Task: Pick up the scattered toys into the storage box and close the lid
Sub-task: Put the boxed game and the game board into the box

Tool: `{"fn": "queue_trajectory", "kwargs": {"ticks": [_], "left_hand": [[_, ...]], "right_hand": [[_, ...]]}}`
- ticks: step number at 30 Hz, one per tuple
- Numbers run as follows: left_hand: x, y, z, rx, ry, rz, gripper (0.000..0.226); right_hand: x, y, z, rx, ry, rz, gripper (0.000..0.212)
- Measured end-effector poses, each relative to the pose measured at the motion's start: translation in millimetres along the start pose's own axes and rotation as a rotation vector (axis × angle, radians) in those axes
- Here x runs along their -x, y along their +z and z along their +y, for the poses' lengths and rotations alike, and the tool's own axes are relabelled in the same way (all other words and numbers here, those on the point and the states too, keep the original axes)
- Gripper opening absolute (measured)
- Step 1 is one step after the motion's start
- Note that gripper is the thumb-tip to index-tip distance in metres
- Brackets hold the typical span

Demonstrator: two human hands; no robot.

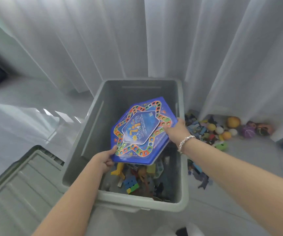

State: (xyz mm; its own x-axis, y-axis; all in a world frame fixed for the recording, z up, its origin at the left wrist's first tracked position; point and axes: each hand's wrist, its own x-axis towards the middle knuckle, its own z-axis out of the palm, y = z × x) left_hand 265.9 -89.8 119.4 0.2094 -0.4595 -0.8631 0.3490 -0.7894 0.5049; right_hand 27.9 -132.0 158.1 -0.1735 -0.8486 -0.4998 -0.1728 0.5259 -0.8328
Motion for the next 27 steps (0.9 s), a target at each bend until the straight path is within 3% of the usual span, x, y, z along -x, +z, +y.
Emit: {"fn": "queue_trajectory", "kwargs": {"ticks": [3, 4, 6, 7, 10, 14, 16, 19, 23, 27], "left_hand": [[-11, -1, -5, 0.166, -0.034, -0.005, 0.027], [-17, 0, -4, 0.206, -0.038, 0.001, 0.027], [-32, 5, -1, 0.209, -0.023, 0.031, 0.030], [-40, 9, -1, 0.191, -0.006, 0.054, 0.032], [-60, 27, -10, 0.144, 0.007, 0.099, 0.034], [-62, 41, -20, -0.141, 0.060, 0.179, 0.021], [-60, 44, -20, -0.241, 0.194, 0.214, 0.033], [-51, 48, -20, -0.237, 0.321, 0.061, 0.042], [-40, 60, -19, 0.104, 0.163, -0.200, 0.033], [-31, 69, -26, -0.121, 0.154, -0.220, 0.043]], "right_hand": [[-13, 16, 0, 0.031, 0.061, -0.087, 0.074], [-15, 18, 3, -0.046, 0.091, -0.139, 0.072], [-19, 22, 9, -0.211, 0.113, -0.225, 0.034], [-22, 25, 13, -0.240, 0.109, -0.241, 0.026], [-23, 27, 19, -0.107, 0.053, -0.253, 0.060], [-16, 23, 26, 0.014, -0.004, -0.296, 0.047], [-10, 18, 25, 0.049, -0.056, -0.305, 0.038], [3, 6, 23, 0.068, -0.112, -0.325, 0.026], [27, -20, 20, 0.070, -0.172, -0.279, 0.015], [45, -53, 29, 0.066, -0.196, -0.222, 0.016]]}}
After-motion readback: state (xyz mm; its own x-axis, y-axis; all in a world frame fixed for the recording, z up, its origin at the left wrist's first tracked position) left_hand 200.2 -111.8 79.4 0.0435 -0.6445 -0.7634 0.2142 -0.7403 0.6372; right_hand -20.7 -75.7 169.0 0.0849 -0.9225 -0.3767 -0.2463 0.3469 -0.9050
